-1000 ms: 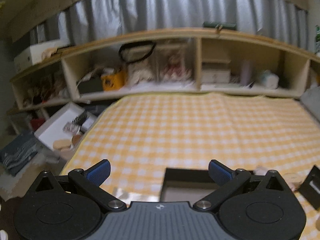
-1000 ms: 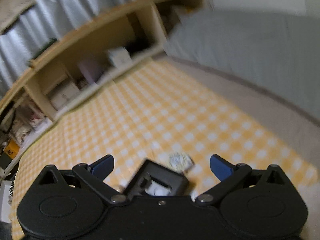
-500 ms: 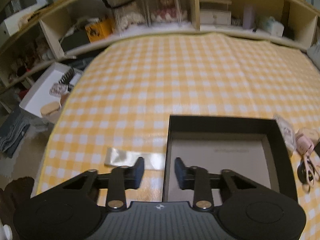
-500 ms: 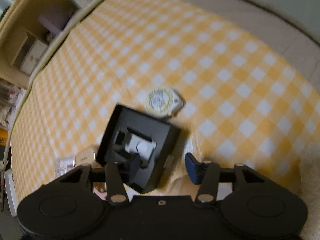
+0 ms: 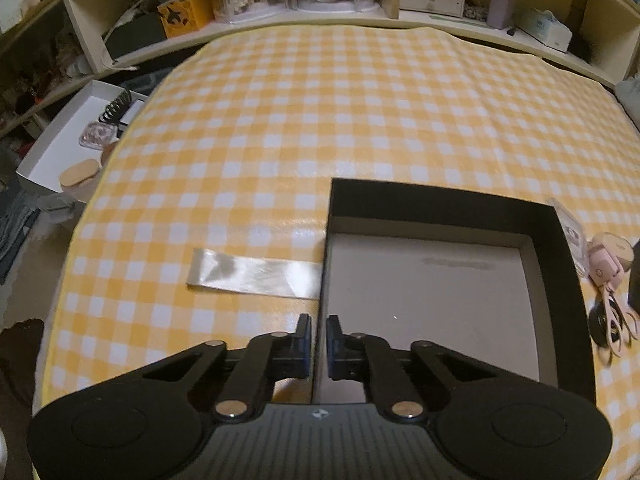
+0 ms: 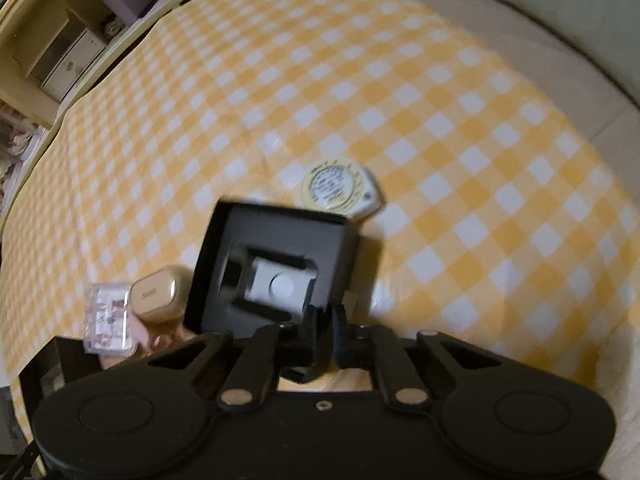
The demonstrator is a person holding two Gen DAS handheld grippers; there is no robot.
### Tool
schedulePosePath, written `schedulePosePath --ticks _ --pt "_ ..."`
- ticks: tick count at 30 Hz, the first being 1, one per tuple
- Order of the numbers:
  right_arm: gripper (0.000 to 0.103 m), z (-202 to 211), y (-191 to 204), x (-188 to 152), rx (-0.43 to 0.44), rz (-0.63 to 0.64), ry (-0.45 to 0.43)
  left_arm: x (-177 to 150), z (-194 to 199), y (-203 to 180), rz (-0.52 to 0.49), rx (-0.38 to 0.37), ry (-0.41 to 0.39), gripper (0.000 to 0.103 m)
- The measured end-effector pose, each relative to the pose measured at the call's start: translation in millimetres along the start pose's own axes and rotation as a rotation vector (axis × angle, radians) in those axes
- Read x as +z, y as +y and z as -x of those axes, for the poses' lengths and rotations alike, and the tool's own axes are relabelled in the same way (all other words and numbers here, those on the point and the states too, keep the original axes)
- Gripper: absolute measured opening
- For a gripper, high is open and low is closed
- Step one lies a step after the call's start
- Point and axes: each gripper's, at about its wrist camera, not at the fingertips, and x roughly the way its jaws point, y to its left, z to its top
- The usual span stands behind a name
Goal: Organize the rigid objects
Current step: 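Carry the black insert box into the large black box and release it with the right tool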
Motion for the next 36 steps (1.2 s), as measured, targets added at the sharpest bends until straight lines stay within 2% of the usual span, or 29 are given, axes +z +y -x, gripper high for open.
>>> schedulePosePath --ticks 7,12,14,20,28,31,36 --pt "0.004 -1 1 1 -0.012 0.024 -0.024 0 4 0 -0.006 -0.002 0.022 0.002" --pt "0.004 6 -1 -1 0.017 0.026 -0.046 0 4 2 0.007 -0.016 0.047 0.002" --pt "0.004 9 -2 0 0.025 0.023 -0.058 -3 1 4 0.011 -0.022 0.068 0.006" --pt "0.005 17 -4 0 0.073 -0.001 -0.097 -2 -2 8 0.028 -0.034 0.082 0.002" --pt "0.005 44 15 -13 0.244 0.003 -0.131 -3 -2 0 -0.008 -0.03 0.079 0.002" --pt "0.005 54 38 -24 0.324 0.039 -0.126 -4 -1 -4 -0.019 -0.033 0.077 0.002" --pt "0.005 64 94 -49 0.419 0.168 -0.104 -3 0 -9 -0.013 -0.043 0.073 0.002"
